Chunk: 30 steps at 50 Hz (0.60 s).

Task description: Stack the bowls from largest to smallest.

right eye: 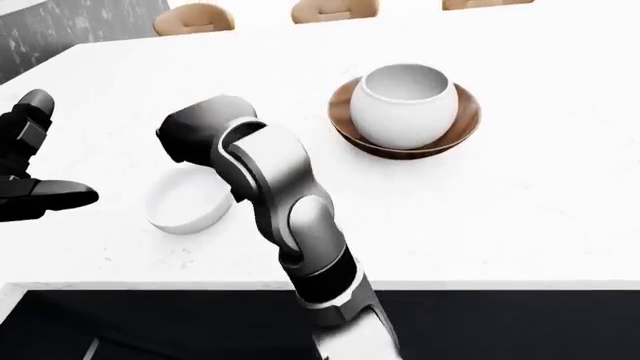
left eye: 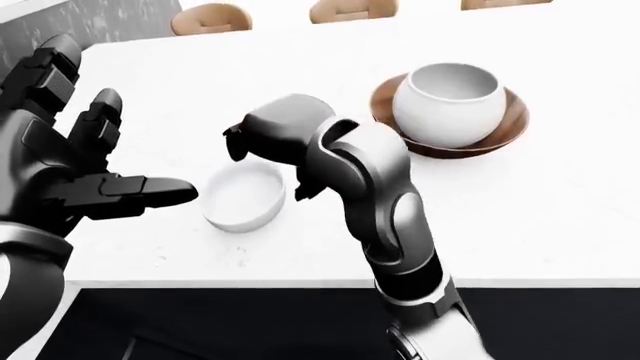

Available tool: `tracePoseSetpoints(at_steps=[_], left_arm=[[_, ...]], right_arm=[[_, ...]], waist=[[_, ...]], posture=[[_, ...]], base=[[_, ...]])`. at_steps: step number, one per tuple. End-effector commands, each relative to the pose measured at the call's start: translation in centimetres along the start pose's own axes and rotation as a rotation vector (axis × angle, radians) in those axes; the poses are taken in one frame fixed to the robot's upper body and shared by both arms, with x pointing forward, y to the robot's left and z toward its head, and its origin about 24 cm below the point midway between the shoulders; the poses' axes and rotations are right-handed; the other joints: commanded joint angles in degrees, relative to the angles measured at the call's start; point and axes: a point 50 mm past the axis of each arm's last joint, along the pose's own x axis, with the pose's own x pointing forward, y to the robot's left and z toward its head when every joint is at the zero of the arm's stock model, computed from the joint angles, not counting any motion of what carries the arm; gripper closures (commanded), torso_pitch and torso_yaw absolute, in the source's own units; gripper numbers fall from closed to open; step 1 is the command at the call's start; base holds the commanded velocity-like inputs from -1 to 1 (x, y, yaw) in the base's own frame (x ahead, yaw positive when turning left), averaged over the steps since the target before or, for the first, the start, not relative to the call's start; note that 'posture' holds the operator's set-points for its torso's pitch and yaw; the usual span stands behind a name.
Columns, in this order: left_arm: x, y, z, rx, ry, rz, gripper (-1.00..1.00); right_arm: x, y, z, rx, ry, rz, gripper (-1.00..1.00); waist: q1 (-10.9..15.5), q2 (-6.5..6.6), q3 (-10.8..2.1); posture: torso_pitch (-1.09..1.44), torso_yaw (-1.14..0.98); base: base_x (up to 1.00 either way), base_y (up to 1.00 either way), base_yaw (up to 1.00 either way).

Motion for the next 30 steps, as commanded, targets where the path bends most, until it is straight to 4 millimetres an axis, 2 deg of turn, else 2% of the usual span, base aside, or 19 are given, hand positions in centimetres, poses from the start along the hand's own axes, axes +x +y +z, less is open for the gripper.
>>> tracePoseSetpoints(at_steps=[1, 11, 16, 23, 30], left_arm=[[-0.2, 0.2, 1.2, 0.005, -0.069, 0.016, -1.00], [-0.1, 0.2, 0.8, 0.001, -0.066, 0.016, -1.00], [0.0, 0.2, 0.5, 0.001, -0.063, 0.014, -1.00], [0.1, 0.3, 0.2, 0.001, -0.059, 0.014, -1.00], [0.0, 0.4, 0.0, 0.001, -0.056, 0.017, -1.00]], right_arm=[[-0.6, -0.9, 0.9, -0.035, -0.026, -0.071, -0.24], [0.5, 2.1, 2.9, -0.014, -0.087, -0.040, -0.23], [1.5, 3.4, 3.6, -0.009, -0.104, -0.031, -0.16], [3.2, 4.3, 3.7, -0.011, -0.106, -0.016, 0.04], [5.2, 5.4, 3.0, 0.002, -0.089, 0.007, 0.13]], waist=[[-0.09, 0.45, -1.52], [-0.33, 0.79, -1.75], [-0.36, 0.97, -1.82], [-0.38, 1.15, -1.97], [-0.31, 1.23, -2.11]], posture=[[0.00, 0.00], [0.00, 0.00], [0.00, 0.00], [0.00, 0.00], [0.00, 0.00]], base=[[0.00, 0.00, 0.00], [0.00, 0.00, 0.00], [0.00, 0.00, 0.00], [0.00, 0.00, 0.00], [0.00, 0.00, 0.00]])
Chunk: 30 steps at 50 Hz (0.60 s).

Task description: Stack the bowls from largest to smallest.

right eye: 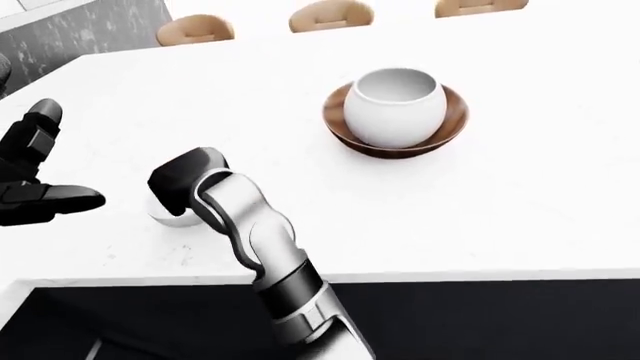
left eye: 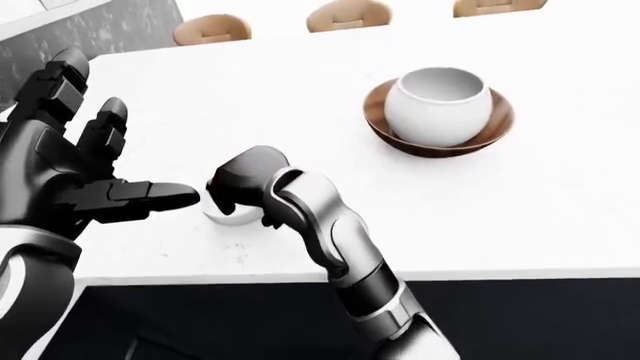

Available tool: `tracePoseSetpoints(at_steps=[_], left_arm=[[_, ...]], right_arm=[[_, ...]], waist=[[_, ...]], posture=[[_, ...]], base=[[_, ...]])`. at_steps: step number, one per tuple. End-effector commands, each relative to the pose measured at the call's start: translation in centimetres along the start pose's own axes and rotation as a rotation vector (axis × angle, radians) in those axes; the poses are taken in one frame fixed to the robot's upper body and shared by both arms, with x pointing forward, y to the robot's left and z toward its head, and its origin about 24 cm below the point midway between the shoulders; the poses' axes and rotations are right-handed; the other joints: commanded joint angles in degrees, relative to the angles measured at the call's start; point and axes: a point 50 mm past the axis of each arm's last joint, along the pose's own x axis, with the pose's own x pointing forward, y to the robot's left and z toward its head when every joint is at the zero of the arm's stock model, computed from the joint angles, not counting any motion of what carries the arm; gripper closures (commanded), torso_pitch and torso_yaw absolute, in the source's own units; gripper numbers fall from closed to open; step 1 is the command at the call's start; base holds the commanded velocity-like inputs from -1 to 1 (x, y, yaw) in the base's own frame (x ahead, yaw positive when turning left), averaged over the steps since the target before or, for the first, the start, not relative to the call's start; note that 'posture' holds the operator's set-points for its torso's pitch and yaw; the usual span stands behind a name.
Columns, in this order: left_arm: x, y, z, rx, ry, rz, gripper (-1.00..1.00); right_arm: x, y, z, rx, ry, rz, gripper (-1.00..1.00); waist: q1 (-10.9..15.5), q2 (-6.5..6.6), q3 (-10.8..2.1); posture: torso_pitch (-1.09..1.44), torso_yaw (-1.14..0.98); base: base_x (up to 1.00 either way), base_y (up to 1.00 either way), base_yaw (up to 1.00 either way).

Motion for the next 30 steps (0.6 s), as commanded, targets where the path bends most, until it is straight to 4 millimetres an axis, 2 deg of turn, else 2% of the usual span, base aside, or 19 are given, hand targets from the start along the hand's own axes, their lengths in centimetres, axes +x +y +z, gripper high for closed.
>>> tracePoseSetpoints(at_steps=[1, 4, 6, 8, 10, 15, 23, 30], left_arm=[[-0.1, 0.2, 1.1, 0.010, -0.070, 0.015, -1.00], [-0.2, 0.3, 1.1, 0.010, -0.070, 0.015, -1.00], [-0.1, 0.3, 1.0, 0.010, -0.069, 0.015, -1.00], [-0.1, 0.4, 0.9, 0.009, -0.067, 0.017, -1.00], [-0.1, 0.4, 0.9, 0.010, -0.068, 0.016, -1.00], [-0.1, 0.3, 1.1, 0.013, -0.069, 0.014, -1.00], [-0.1, 0.1, 1.4, 0.014, -0.072, 0.012, -1.00], [0.1, -0.6, 1.2, 0.020, -0.068, -0.002, -1.00]], right_arm=[[0.2, -0.9, 0.1, -0.007, 0.000, -0.064, 0.15], [0.8, -0.2, -0.1, -0.008, 0.005, -0.049, 0.23], [1.0, 0.1, -0.2, -0.014, 0.010, -0.042, 0.40], [1.0, 0.2, -0.2, -0.015, 0.011, -0.040, 0.80], [0.8, -0.1, -0.3, -0.016, 0.012, -0.044, 1.00], [-0.4, -1.8, -0.8, -0.012, 0.024, -0.075, 1.00], [-3.5, -6.3, -2.5, -0.019, 0.060, -0.152, 1.00], [-7.5, -11.5, -4.9, -0.004, 0.120, -0.250, 1.00]], waist=[[0.06, 0.40, -0.96], [0.21, 0.41, -0.98], [0.31, 0.40, -0.97], [0.43, 0.42, -1.03], [0.60, 0.44, -1.07], [0.91, 0.26, -0.99], [1.06, -0.57, -0.72], [1.06, -1.26, -0.55]], posture=[[0.00, 0.00], [0.00, 0.00], [0.00, 0.00], [0.00, 0.00], [0.00, 0.00], [0.00, 0.00], [0.00, 0.00], [0.00, 0.00]], base=[[0.00, 0.00, 0.00], [0.00, 0.00, 0.00], [0.00, 0.00, 0.00], [0.00, 0.00, 0.00], [0.00, 0.00, 0.00], [0.00, 0.00, 0.00], [0.00, 0.00, 0.00], [0.00, 0.00, 0.00]])
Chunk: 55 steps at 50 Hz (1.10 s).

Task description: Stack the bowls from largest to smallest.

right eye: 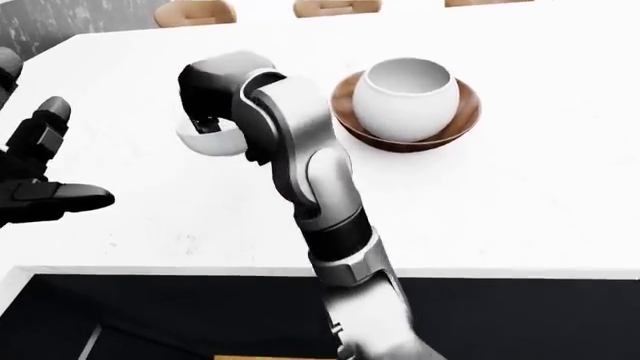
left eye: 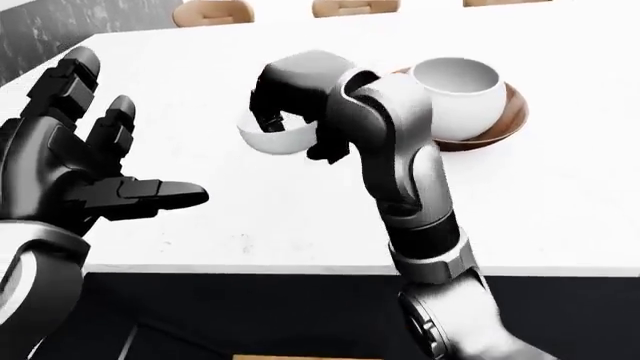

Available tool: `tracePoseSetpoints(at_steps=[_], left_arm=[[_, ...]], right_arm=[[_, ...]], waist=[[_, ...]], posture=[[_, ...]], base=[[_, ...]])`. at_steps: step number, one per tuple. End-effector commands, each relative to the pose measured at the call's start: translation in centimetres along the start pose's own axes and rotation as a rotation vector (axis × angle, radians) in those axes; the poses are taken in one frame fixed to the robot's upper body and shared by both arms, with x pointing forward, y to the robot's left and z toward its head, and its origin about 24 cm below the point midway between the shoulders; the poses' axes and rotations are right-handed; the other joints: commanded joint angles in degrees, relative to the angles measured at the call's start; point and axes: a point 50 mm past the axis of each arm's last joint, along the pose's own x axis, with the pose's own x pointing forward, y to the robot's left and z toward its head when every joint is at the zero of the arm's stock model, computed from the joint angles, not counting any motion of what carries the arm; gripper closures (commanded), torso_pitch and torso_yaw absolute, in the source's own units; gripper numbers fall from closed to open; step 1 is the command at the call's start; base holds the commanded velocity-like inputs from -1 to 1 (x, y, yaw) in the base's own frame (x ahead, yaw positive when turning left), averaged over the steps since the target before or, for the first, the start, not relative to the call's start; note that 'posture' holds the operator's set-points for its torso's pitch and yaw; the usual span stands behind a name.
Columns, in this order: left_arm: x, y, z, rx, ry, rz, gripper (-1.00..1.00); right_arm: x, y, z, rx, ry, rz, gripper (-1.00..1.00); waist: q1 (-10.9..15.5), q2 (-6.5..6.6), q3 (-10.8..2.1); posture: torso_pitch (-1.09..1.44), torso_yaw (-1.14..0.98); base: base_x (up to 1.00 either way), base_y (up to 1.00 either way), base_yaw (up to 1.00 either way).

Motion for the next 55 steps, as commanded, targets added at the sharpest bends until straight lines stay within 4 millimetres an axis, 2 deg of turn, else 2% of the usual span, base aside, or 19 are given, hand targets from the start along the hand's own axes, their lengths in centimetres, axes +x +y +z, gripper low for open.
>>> tracePoseSetpoints(at_steps=[1, 8, 11, 18, 25, 37, 43, 50, 55], left_arm=[[-0.1, -0.1, 1.2, 0.011, -0.072, 0.012, -1.00], [-0.1, -1.0, 0.9, 0.046, -0.067, -0.027, -1.00], [0.2, -1.3, 0.6, 0.053, -0.042, -0.027, -1.00], [0.4, -2.1, 0.2, 0.065, -0.032, -0.051, -1.00], [0.4, -2.6, 0.3, 0.073, -0.031, -0.064, -1.00], [0.6, -3.3, 0.3, 0.069, -0.034, -0.086, -1.00], [0.8, -3.6, 0.1, 0.071, -0.037, -0.097, -1.00], [1.8, -4.0, -0.6, 0.080, -0.030, -0.116, -1.00], [2.0, -4.2, -0.6, 0.085, -0.029, -0.119, -1.00]], right_arm=[[-1.6, -3.2, 0.1, 0.000, -0.018, -0.120, 1.00], [-4.1, -7.5, -2.6, 0.003, 0.050, -0.199, 1.00], [-5.1, -8.2, -4.0, -0.005, 0.092, -0.216, 1.00], [-6.9, -9.1, -7.6, -0.014, 0.212, -0.233, 1.00], [-9.8, -10.6, -10.3, -0.009, 0.316, -0.282, 1.00], [-12.7, -9.8, -14.3, -0.004, 0.468, -0.267, 1.00], [-12.9, -9.2, -14.9, -0.003, 0.484, -0.258, 1.00], [-12.3, -8.1, -15.3, 0.002, 0.484, -0.253, 1.00], [-12.2, -7.5, -15.9, 0.018, 0.500, -0.261, 1.00]], waist=[[-0.10, 0.41, -1.76], [-0.11, -0.08, -1.66], [-0.17, -0.25, -1.78], [-0.06, -0.80, -3.52], [0.05, -1.23, -5.39], [0.36, -1.95, -9.95], [0.56, -1.96, -12.26], [0.81, -2.02, -13.92], [0.89, -2.30, -14.56]], posture=[[0.00, 0.00], [0.00, 0.00], [-0.01, 0.00], [-0.08, 0.00], [-0.15, 0.00], [-0.27, 0.00], [-0.30, 0.00], [-0.30, 0.00], [-0.30, 0.00]], base=[[0.00, 0.00, 0.00], [0.00, 0.00, 0.00], [0.00, 0.00, 0.00], [0.00, 0.00, 0.00], [0.00, 0.00, 0.00], [0.00, 0.00, 0.00], [0.00, 0.00, 0.00], [0.00, 0.00, 0.00], [0.00, 0.00, 0.00]])
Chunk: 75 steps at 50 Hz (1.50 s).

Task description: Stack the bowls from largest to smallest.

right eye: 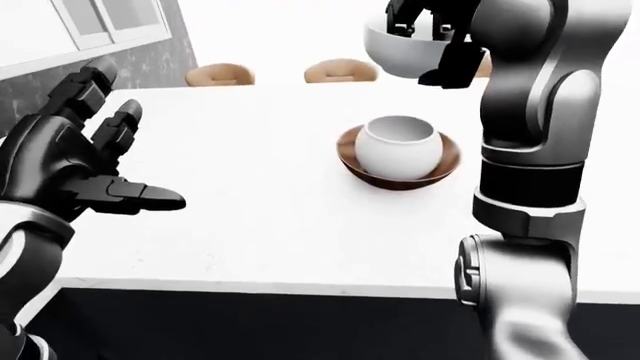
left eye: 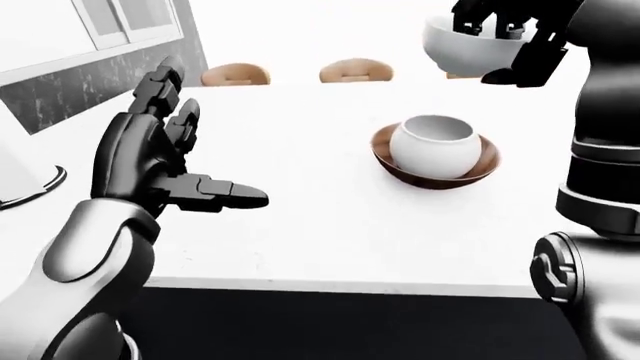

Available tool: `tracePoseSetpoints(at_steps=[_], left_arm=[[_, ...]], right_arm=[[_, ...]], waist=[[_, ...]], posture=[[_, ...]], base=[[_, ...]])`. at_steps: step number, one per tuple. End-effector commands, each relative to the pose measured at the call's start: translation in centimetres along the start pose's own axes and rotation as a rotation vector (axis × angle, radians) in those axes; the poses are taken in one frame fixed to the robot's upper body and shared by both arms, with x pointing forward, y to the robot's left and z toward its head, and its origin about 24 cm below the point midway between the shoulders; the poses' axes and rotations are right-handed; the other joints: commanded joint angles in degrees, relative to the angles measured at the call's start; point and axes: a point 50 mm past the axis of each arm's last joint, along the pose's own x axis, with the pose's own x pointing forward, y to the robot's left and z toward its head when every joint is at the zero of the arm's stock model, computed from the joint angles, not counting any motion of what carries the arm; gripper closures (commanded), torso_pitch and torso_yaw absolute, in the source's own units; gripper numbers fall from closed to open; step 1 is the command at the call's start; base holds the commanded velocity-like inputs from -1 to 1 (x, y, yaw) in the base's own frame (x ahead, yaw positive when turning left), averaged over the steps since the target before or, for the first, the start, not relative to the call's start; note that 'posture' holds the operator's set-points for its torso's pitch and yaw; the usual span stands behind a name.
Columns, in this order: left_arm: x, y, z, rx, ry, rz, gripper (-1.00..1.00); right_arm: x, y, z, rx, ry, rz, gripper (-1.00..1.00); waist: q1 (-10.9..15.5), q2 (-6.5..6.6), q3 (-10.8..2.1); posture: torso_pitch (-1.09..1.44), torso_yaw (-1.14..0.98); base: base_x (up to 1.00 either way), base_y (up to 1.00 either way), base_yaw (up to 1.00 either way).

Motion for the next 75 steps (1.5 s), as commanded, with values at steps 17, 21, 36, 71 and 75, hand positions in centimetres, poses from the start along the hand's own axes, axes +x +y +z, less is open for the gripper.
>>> tracePoseSetpoints(at_steps=[17, 21, 36, 71, 75], left_arm=[[-0.2, 0.2, 0.7, 0.018, -0.066, 0.020, -1.00], [-0.2, 0.3, 0.5, 0.016, -0.065, 0.023, -1.00], [-0.4, 0.3, 0.6, 0.015, -0.068, 0.023, -1.00], [-0.2, 0.9, -0.9, 0.008, -0.051, 0.036, -1.00], [-0.2, 0.9, -1.0, 0.006, -0.052, 0.037, -1.00]], right_arm=[[2.7, 2.1, -1.4, 0.017, 0.090, -0.091, 1.00], [3.2, 2.8, -1.9, 0.003, 0.137, -0.086, 1.00], [2.7, 4.5, -4.0, -0.014, 0.259, -0.011, 0.99], [6.1, 9.6, -3.8, 0.016, 0.276, 0.045, 1.00], [6.0, 9.6, -3.8, 0.015, 0.278, 0.047, 1.00]], waist=[[0.73, -0.64, -2.37], [0.94, -0.75, -2.70], [1.47, -1.29, -3.12], [1.67, -1.05, -3.55], [1.79, -1.10, -3.60]], posture=[[-0.30, 0.00], [-0.30, 0.00], [-0.30, 0.00], [-0.30, 0.00], [-0.30, 0.00]], base=[[0.00, 0.00, 0.00], [0.00, 0.00, 0.00], [0.00, 0.00, 0.00], [0.00, 0.00, 0.00], [0.00, 0.00, 0.00]])
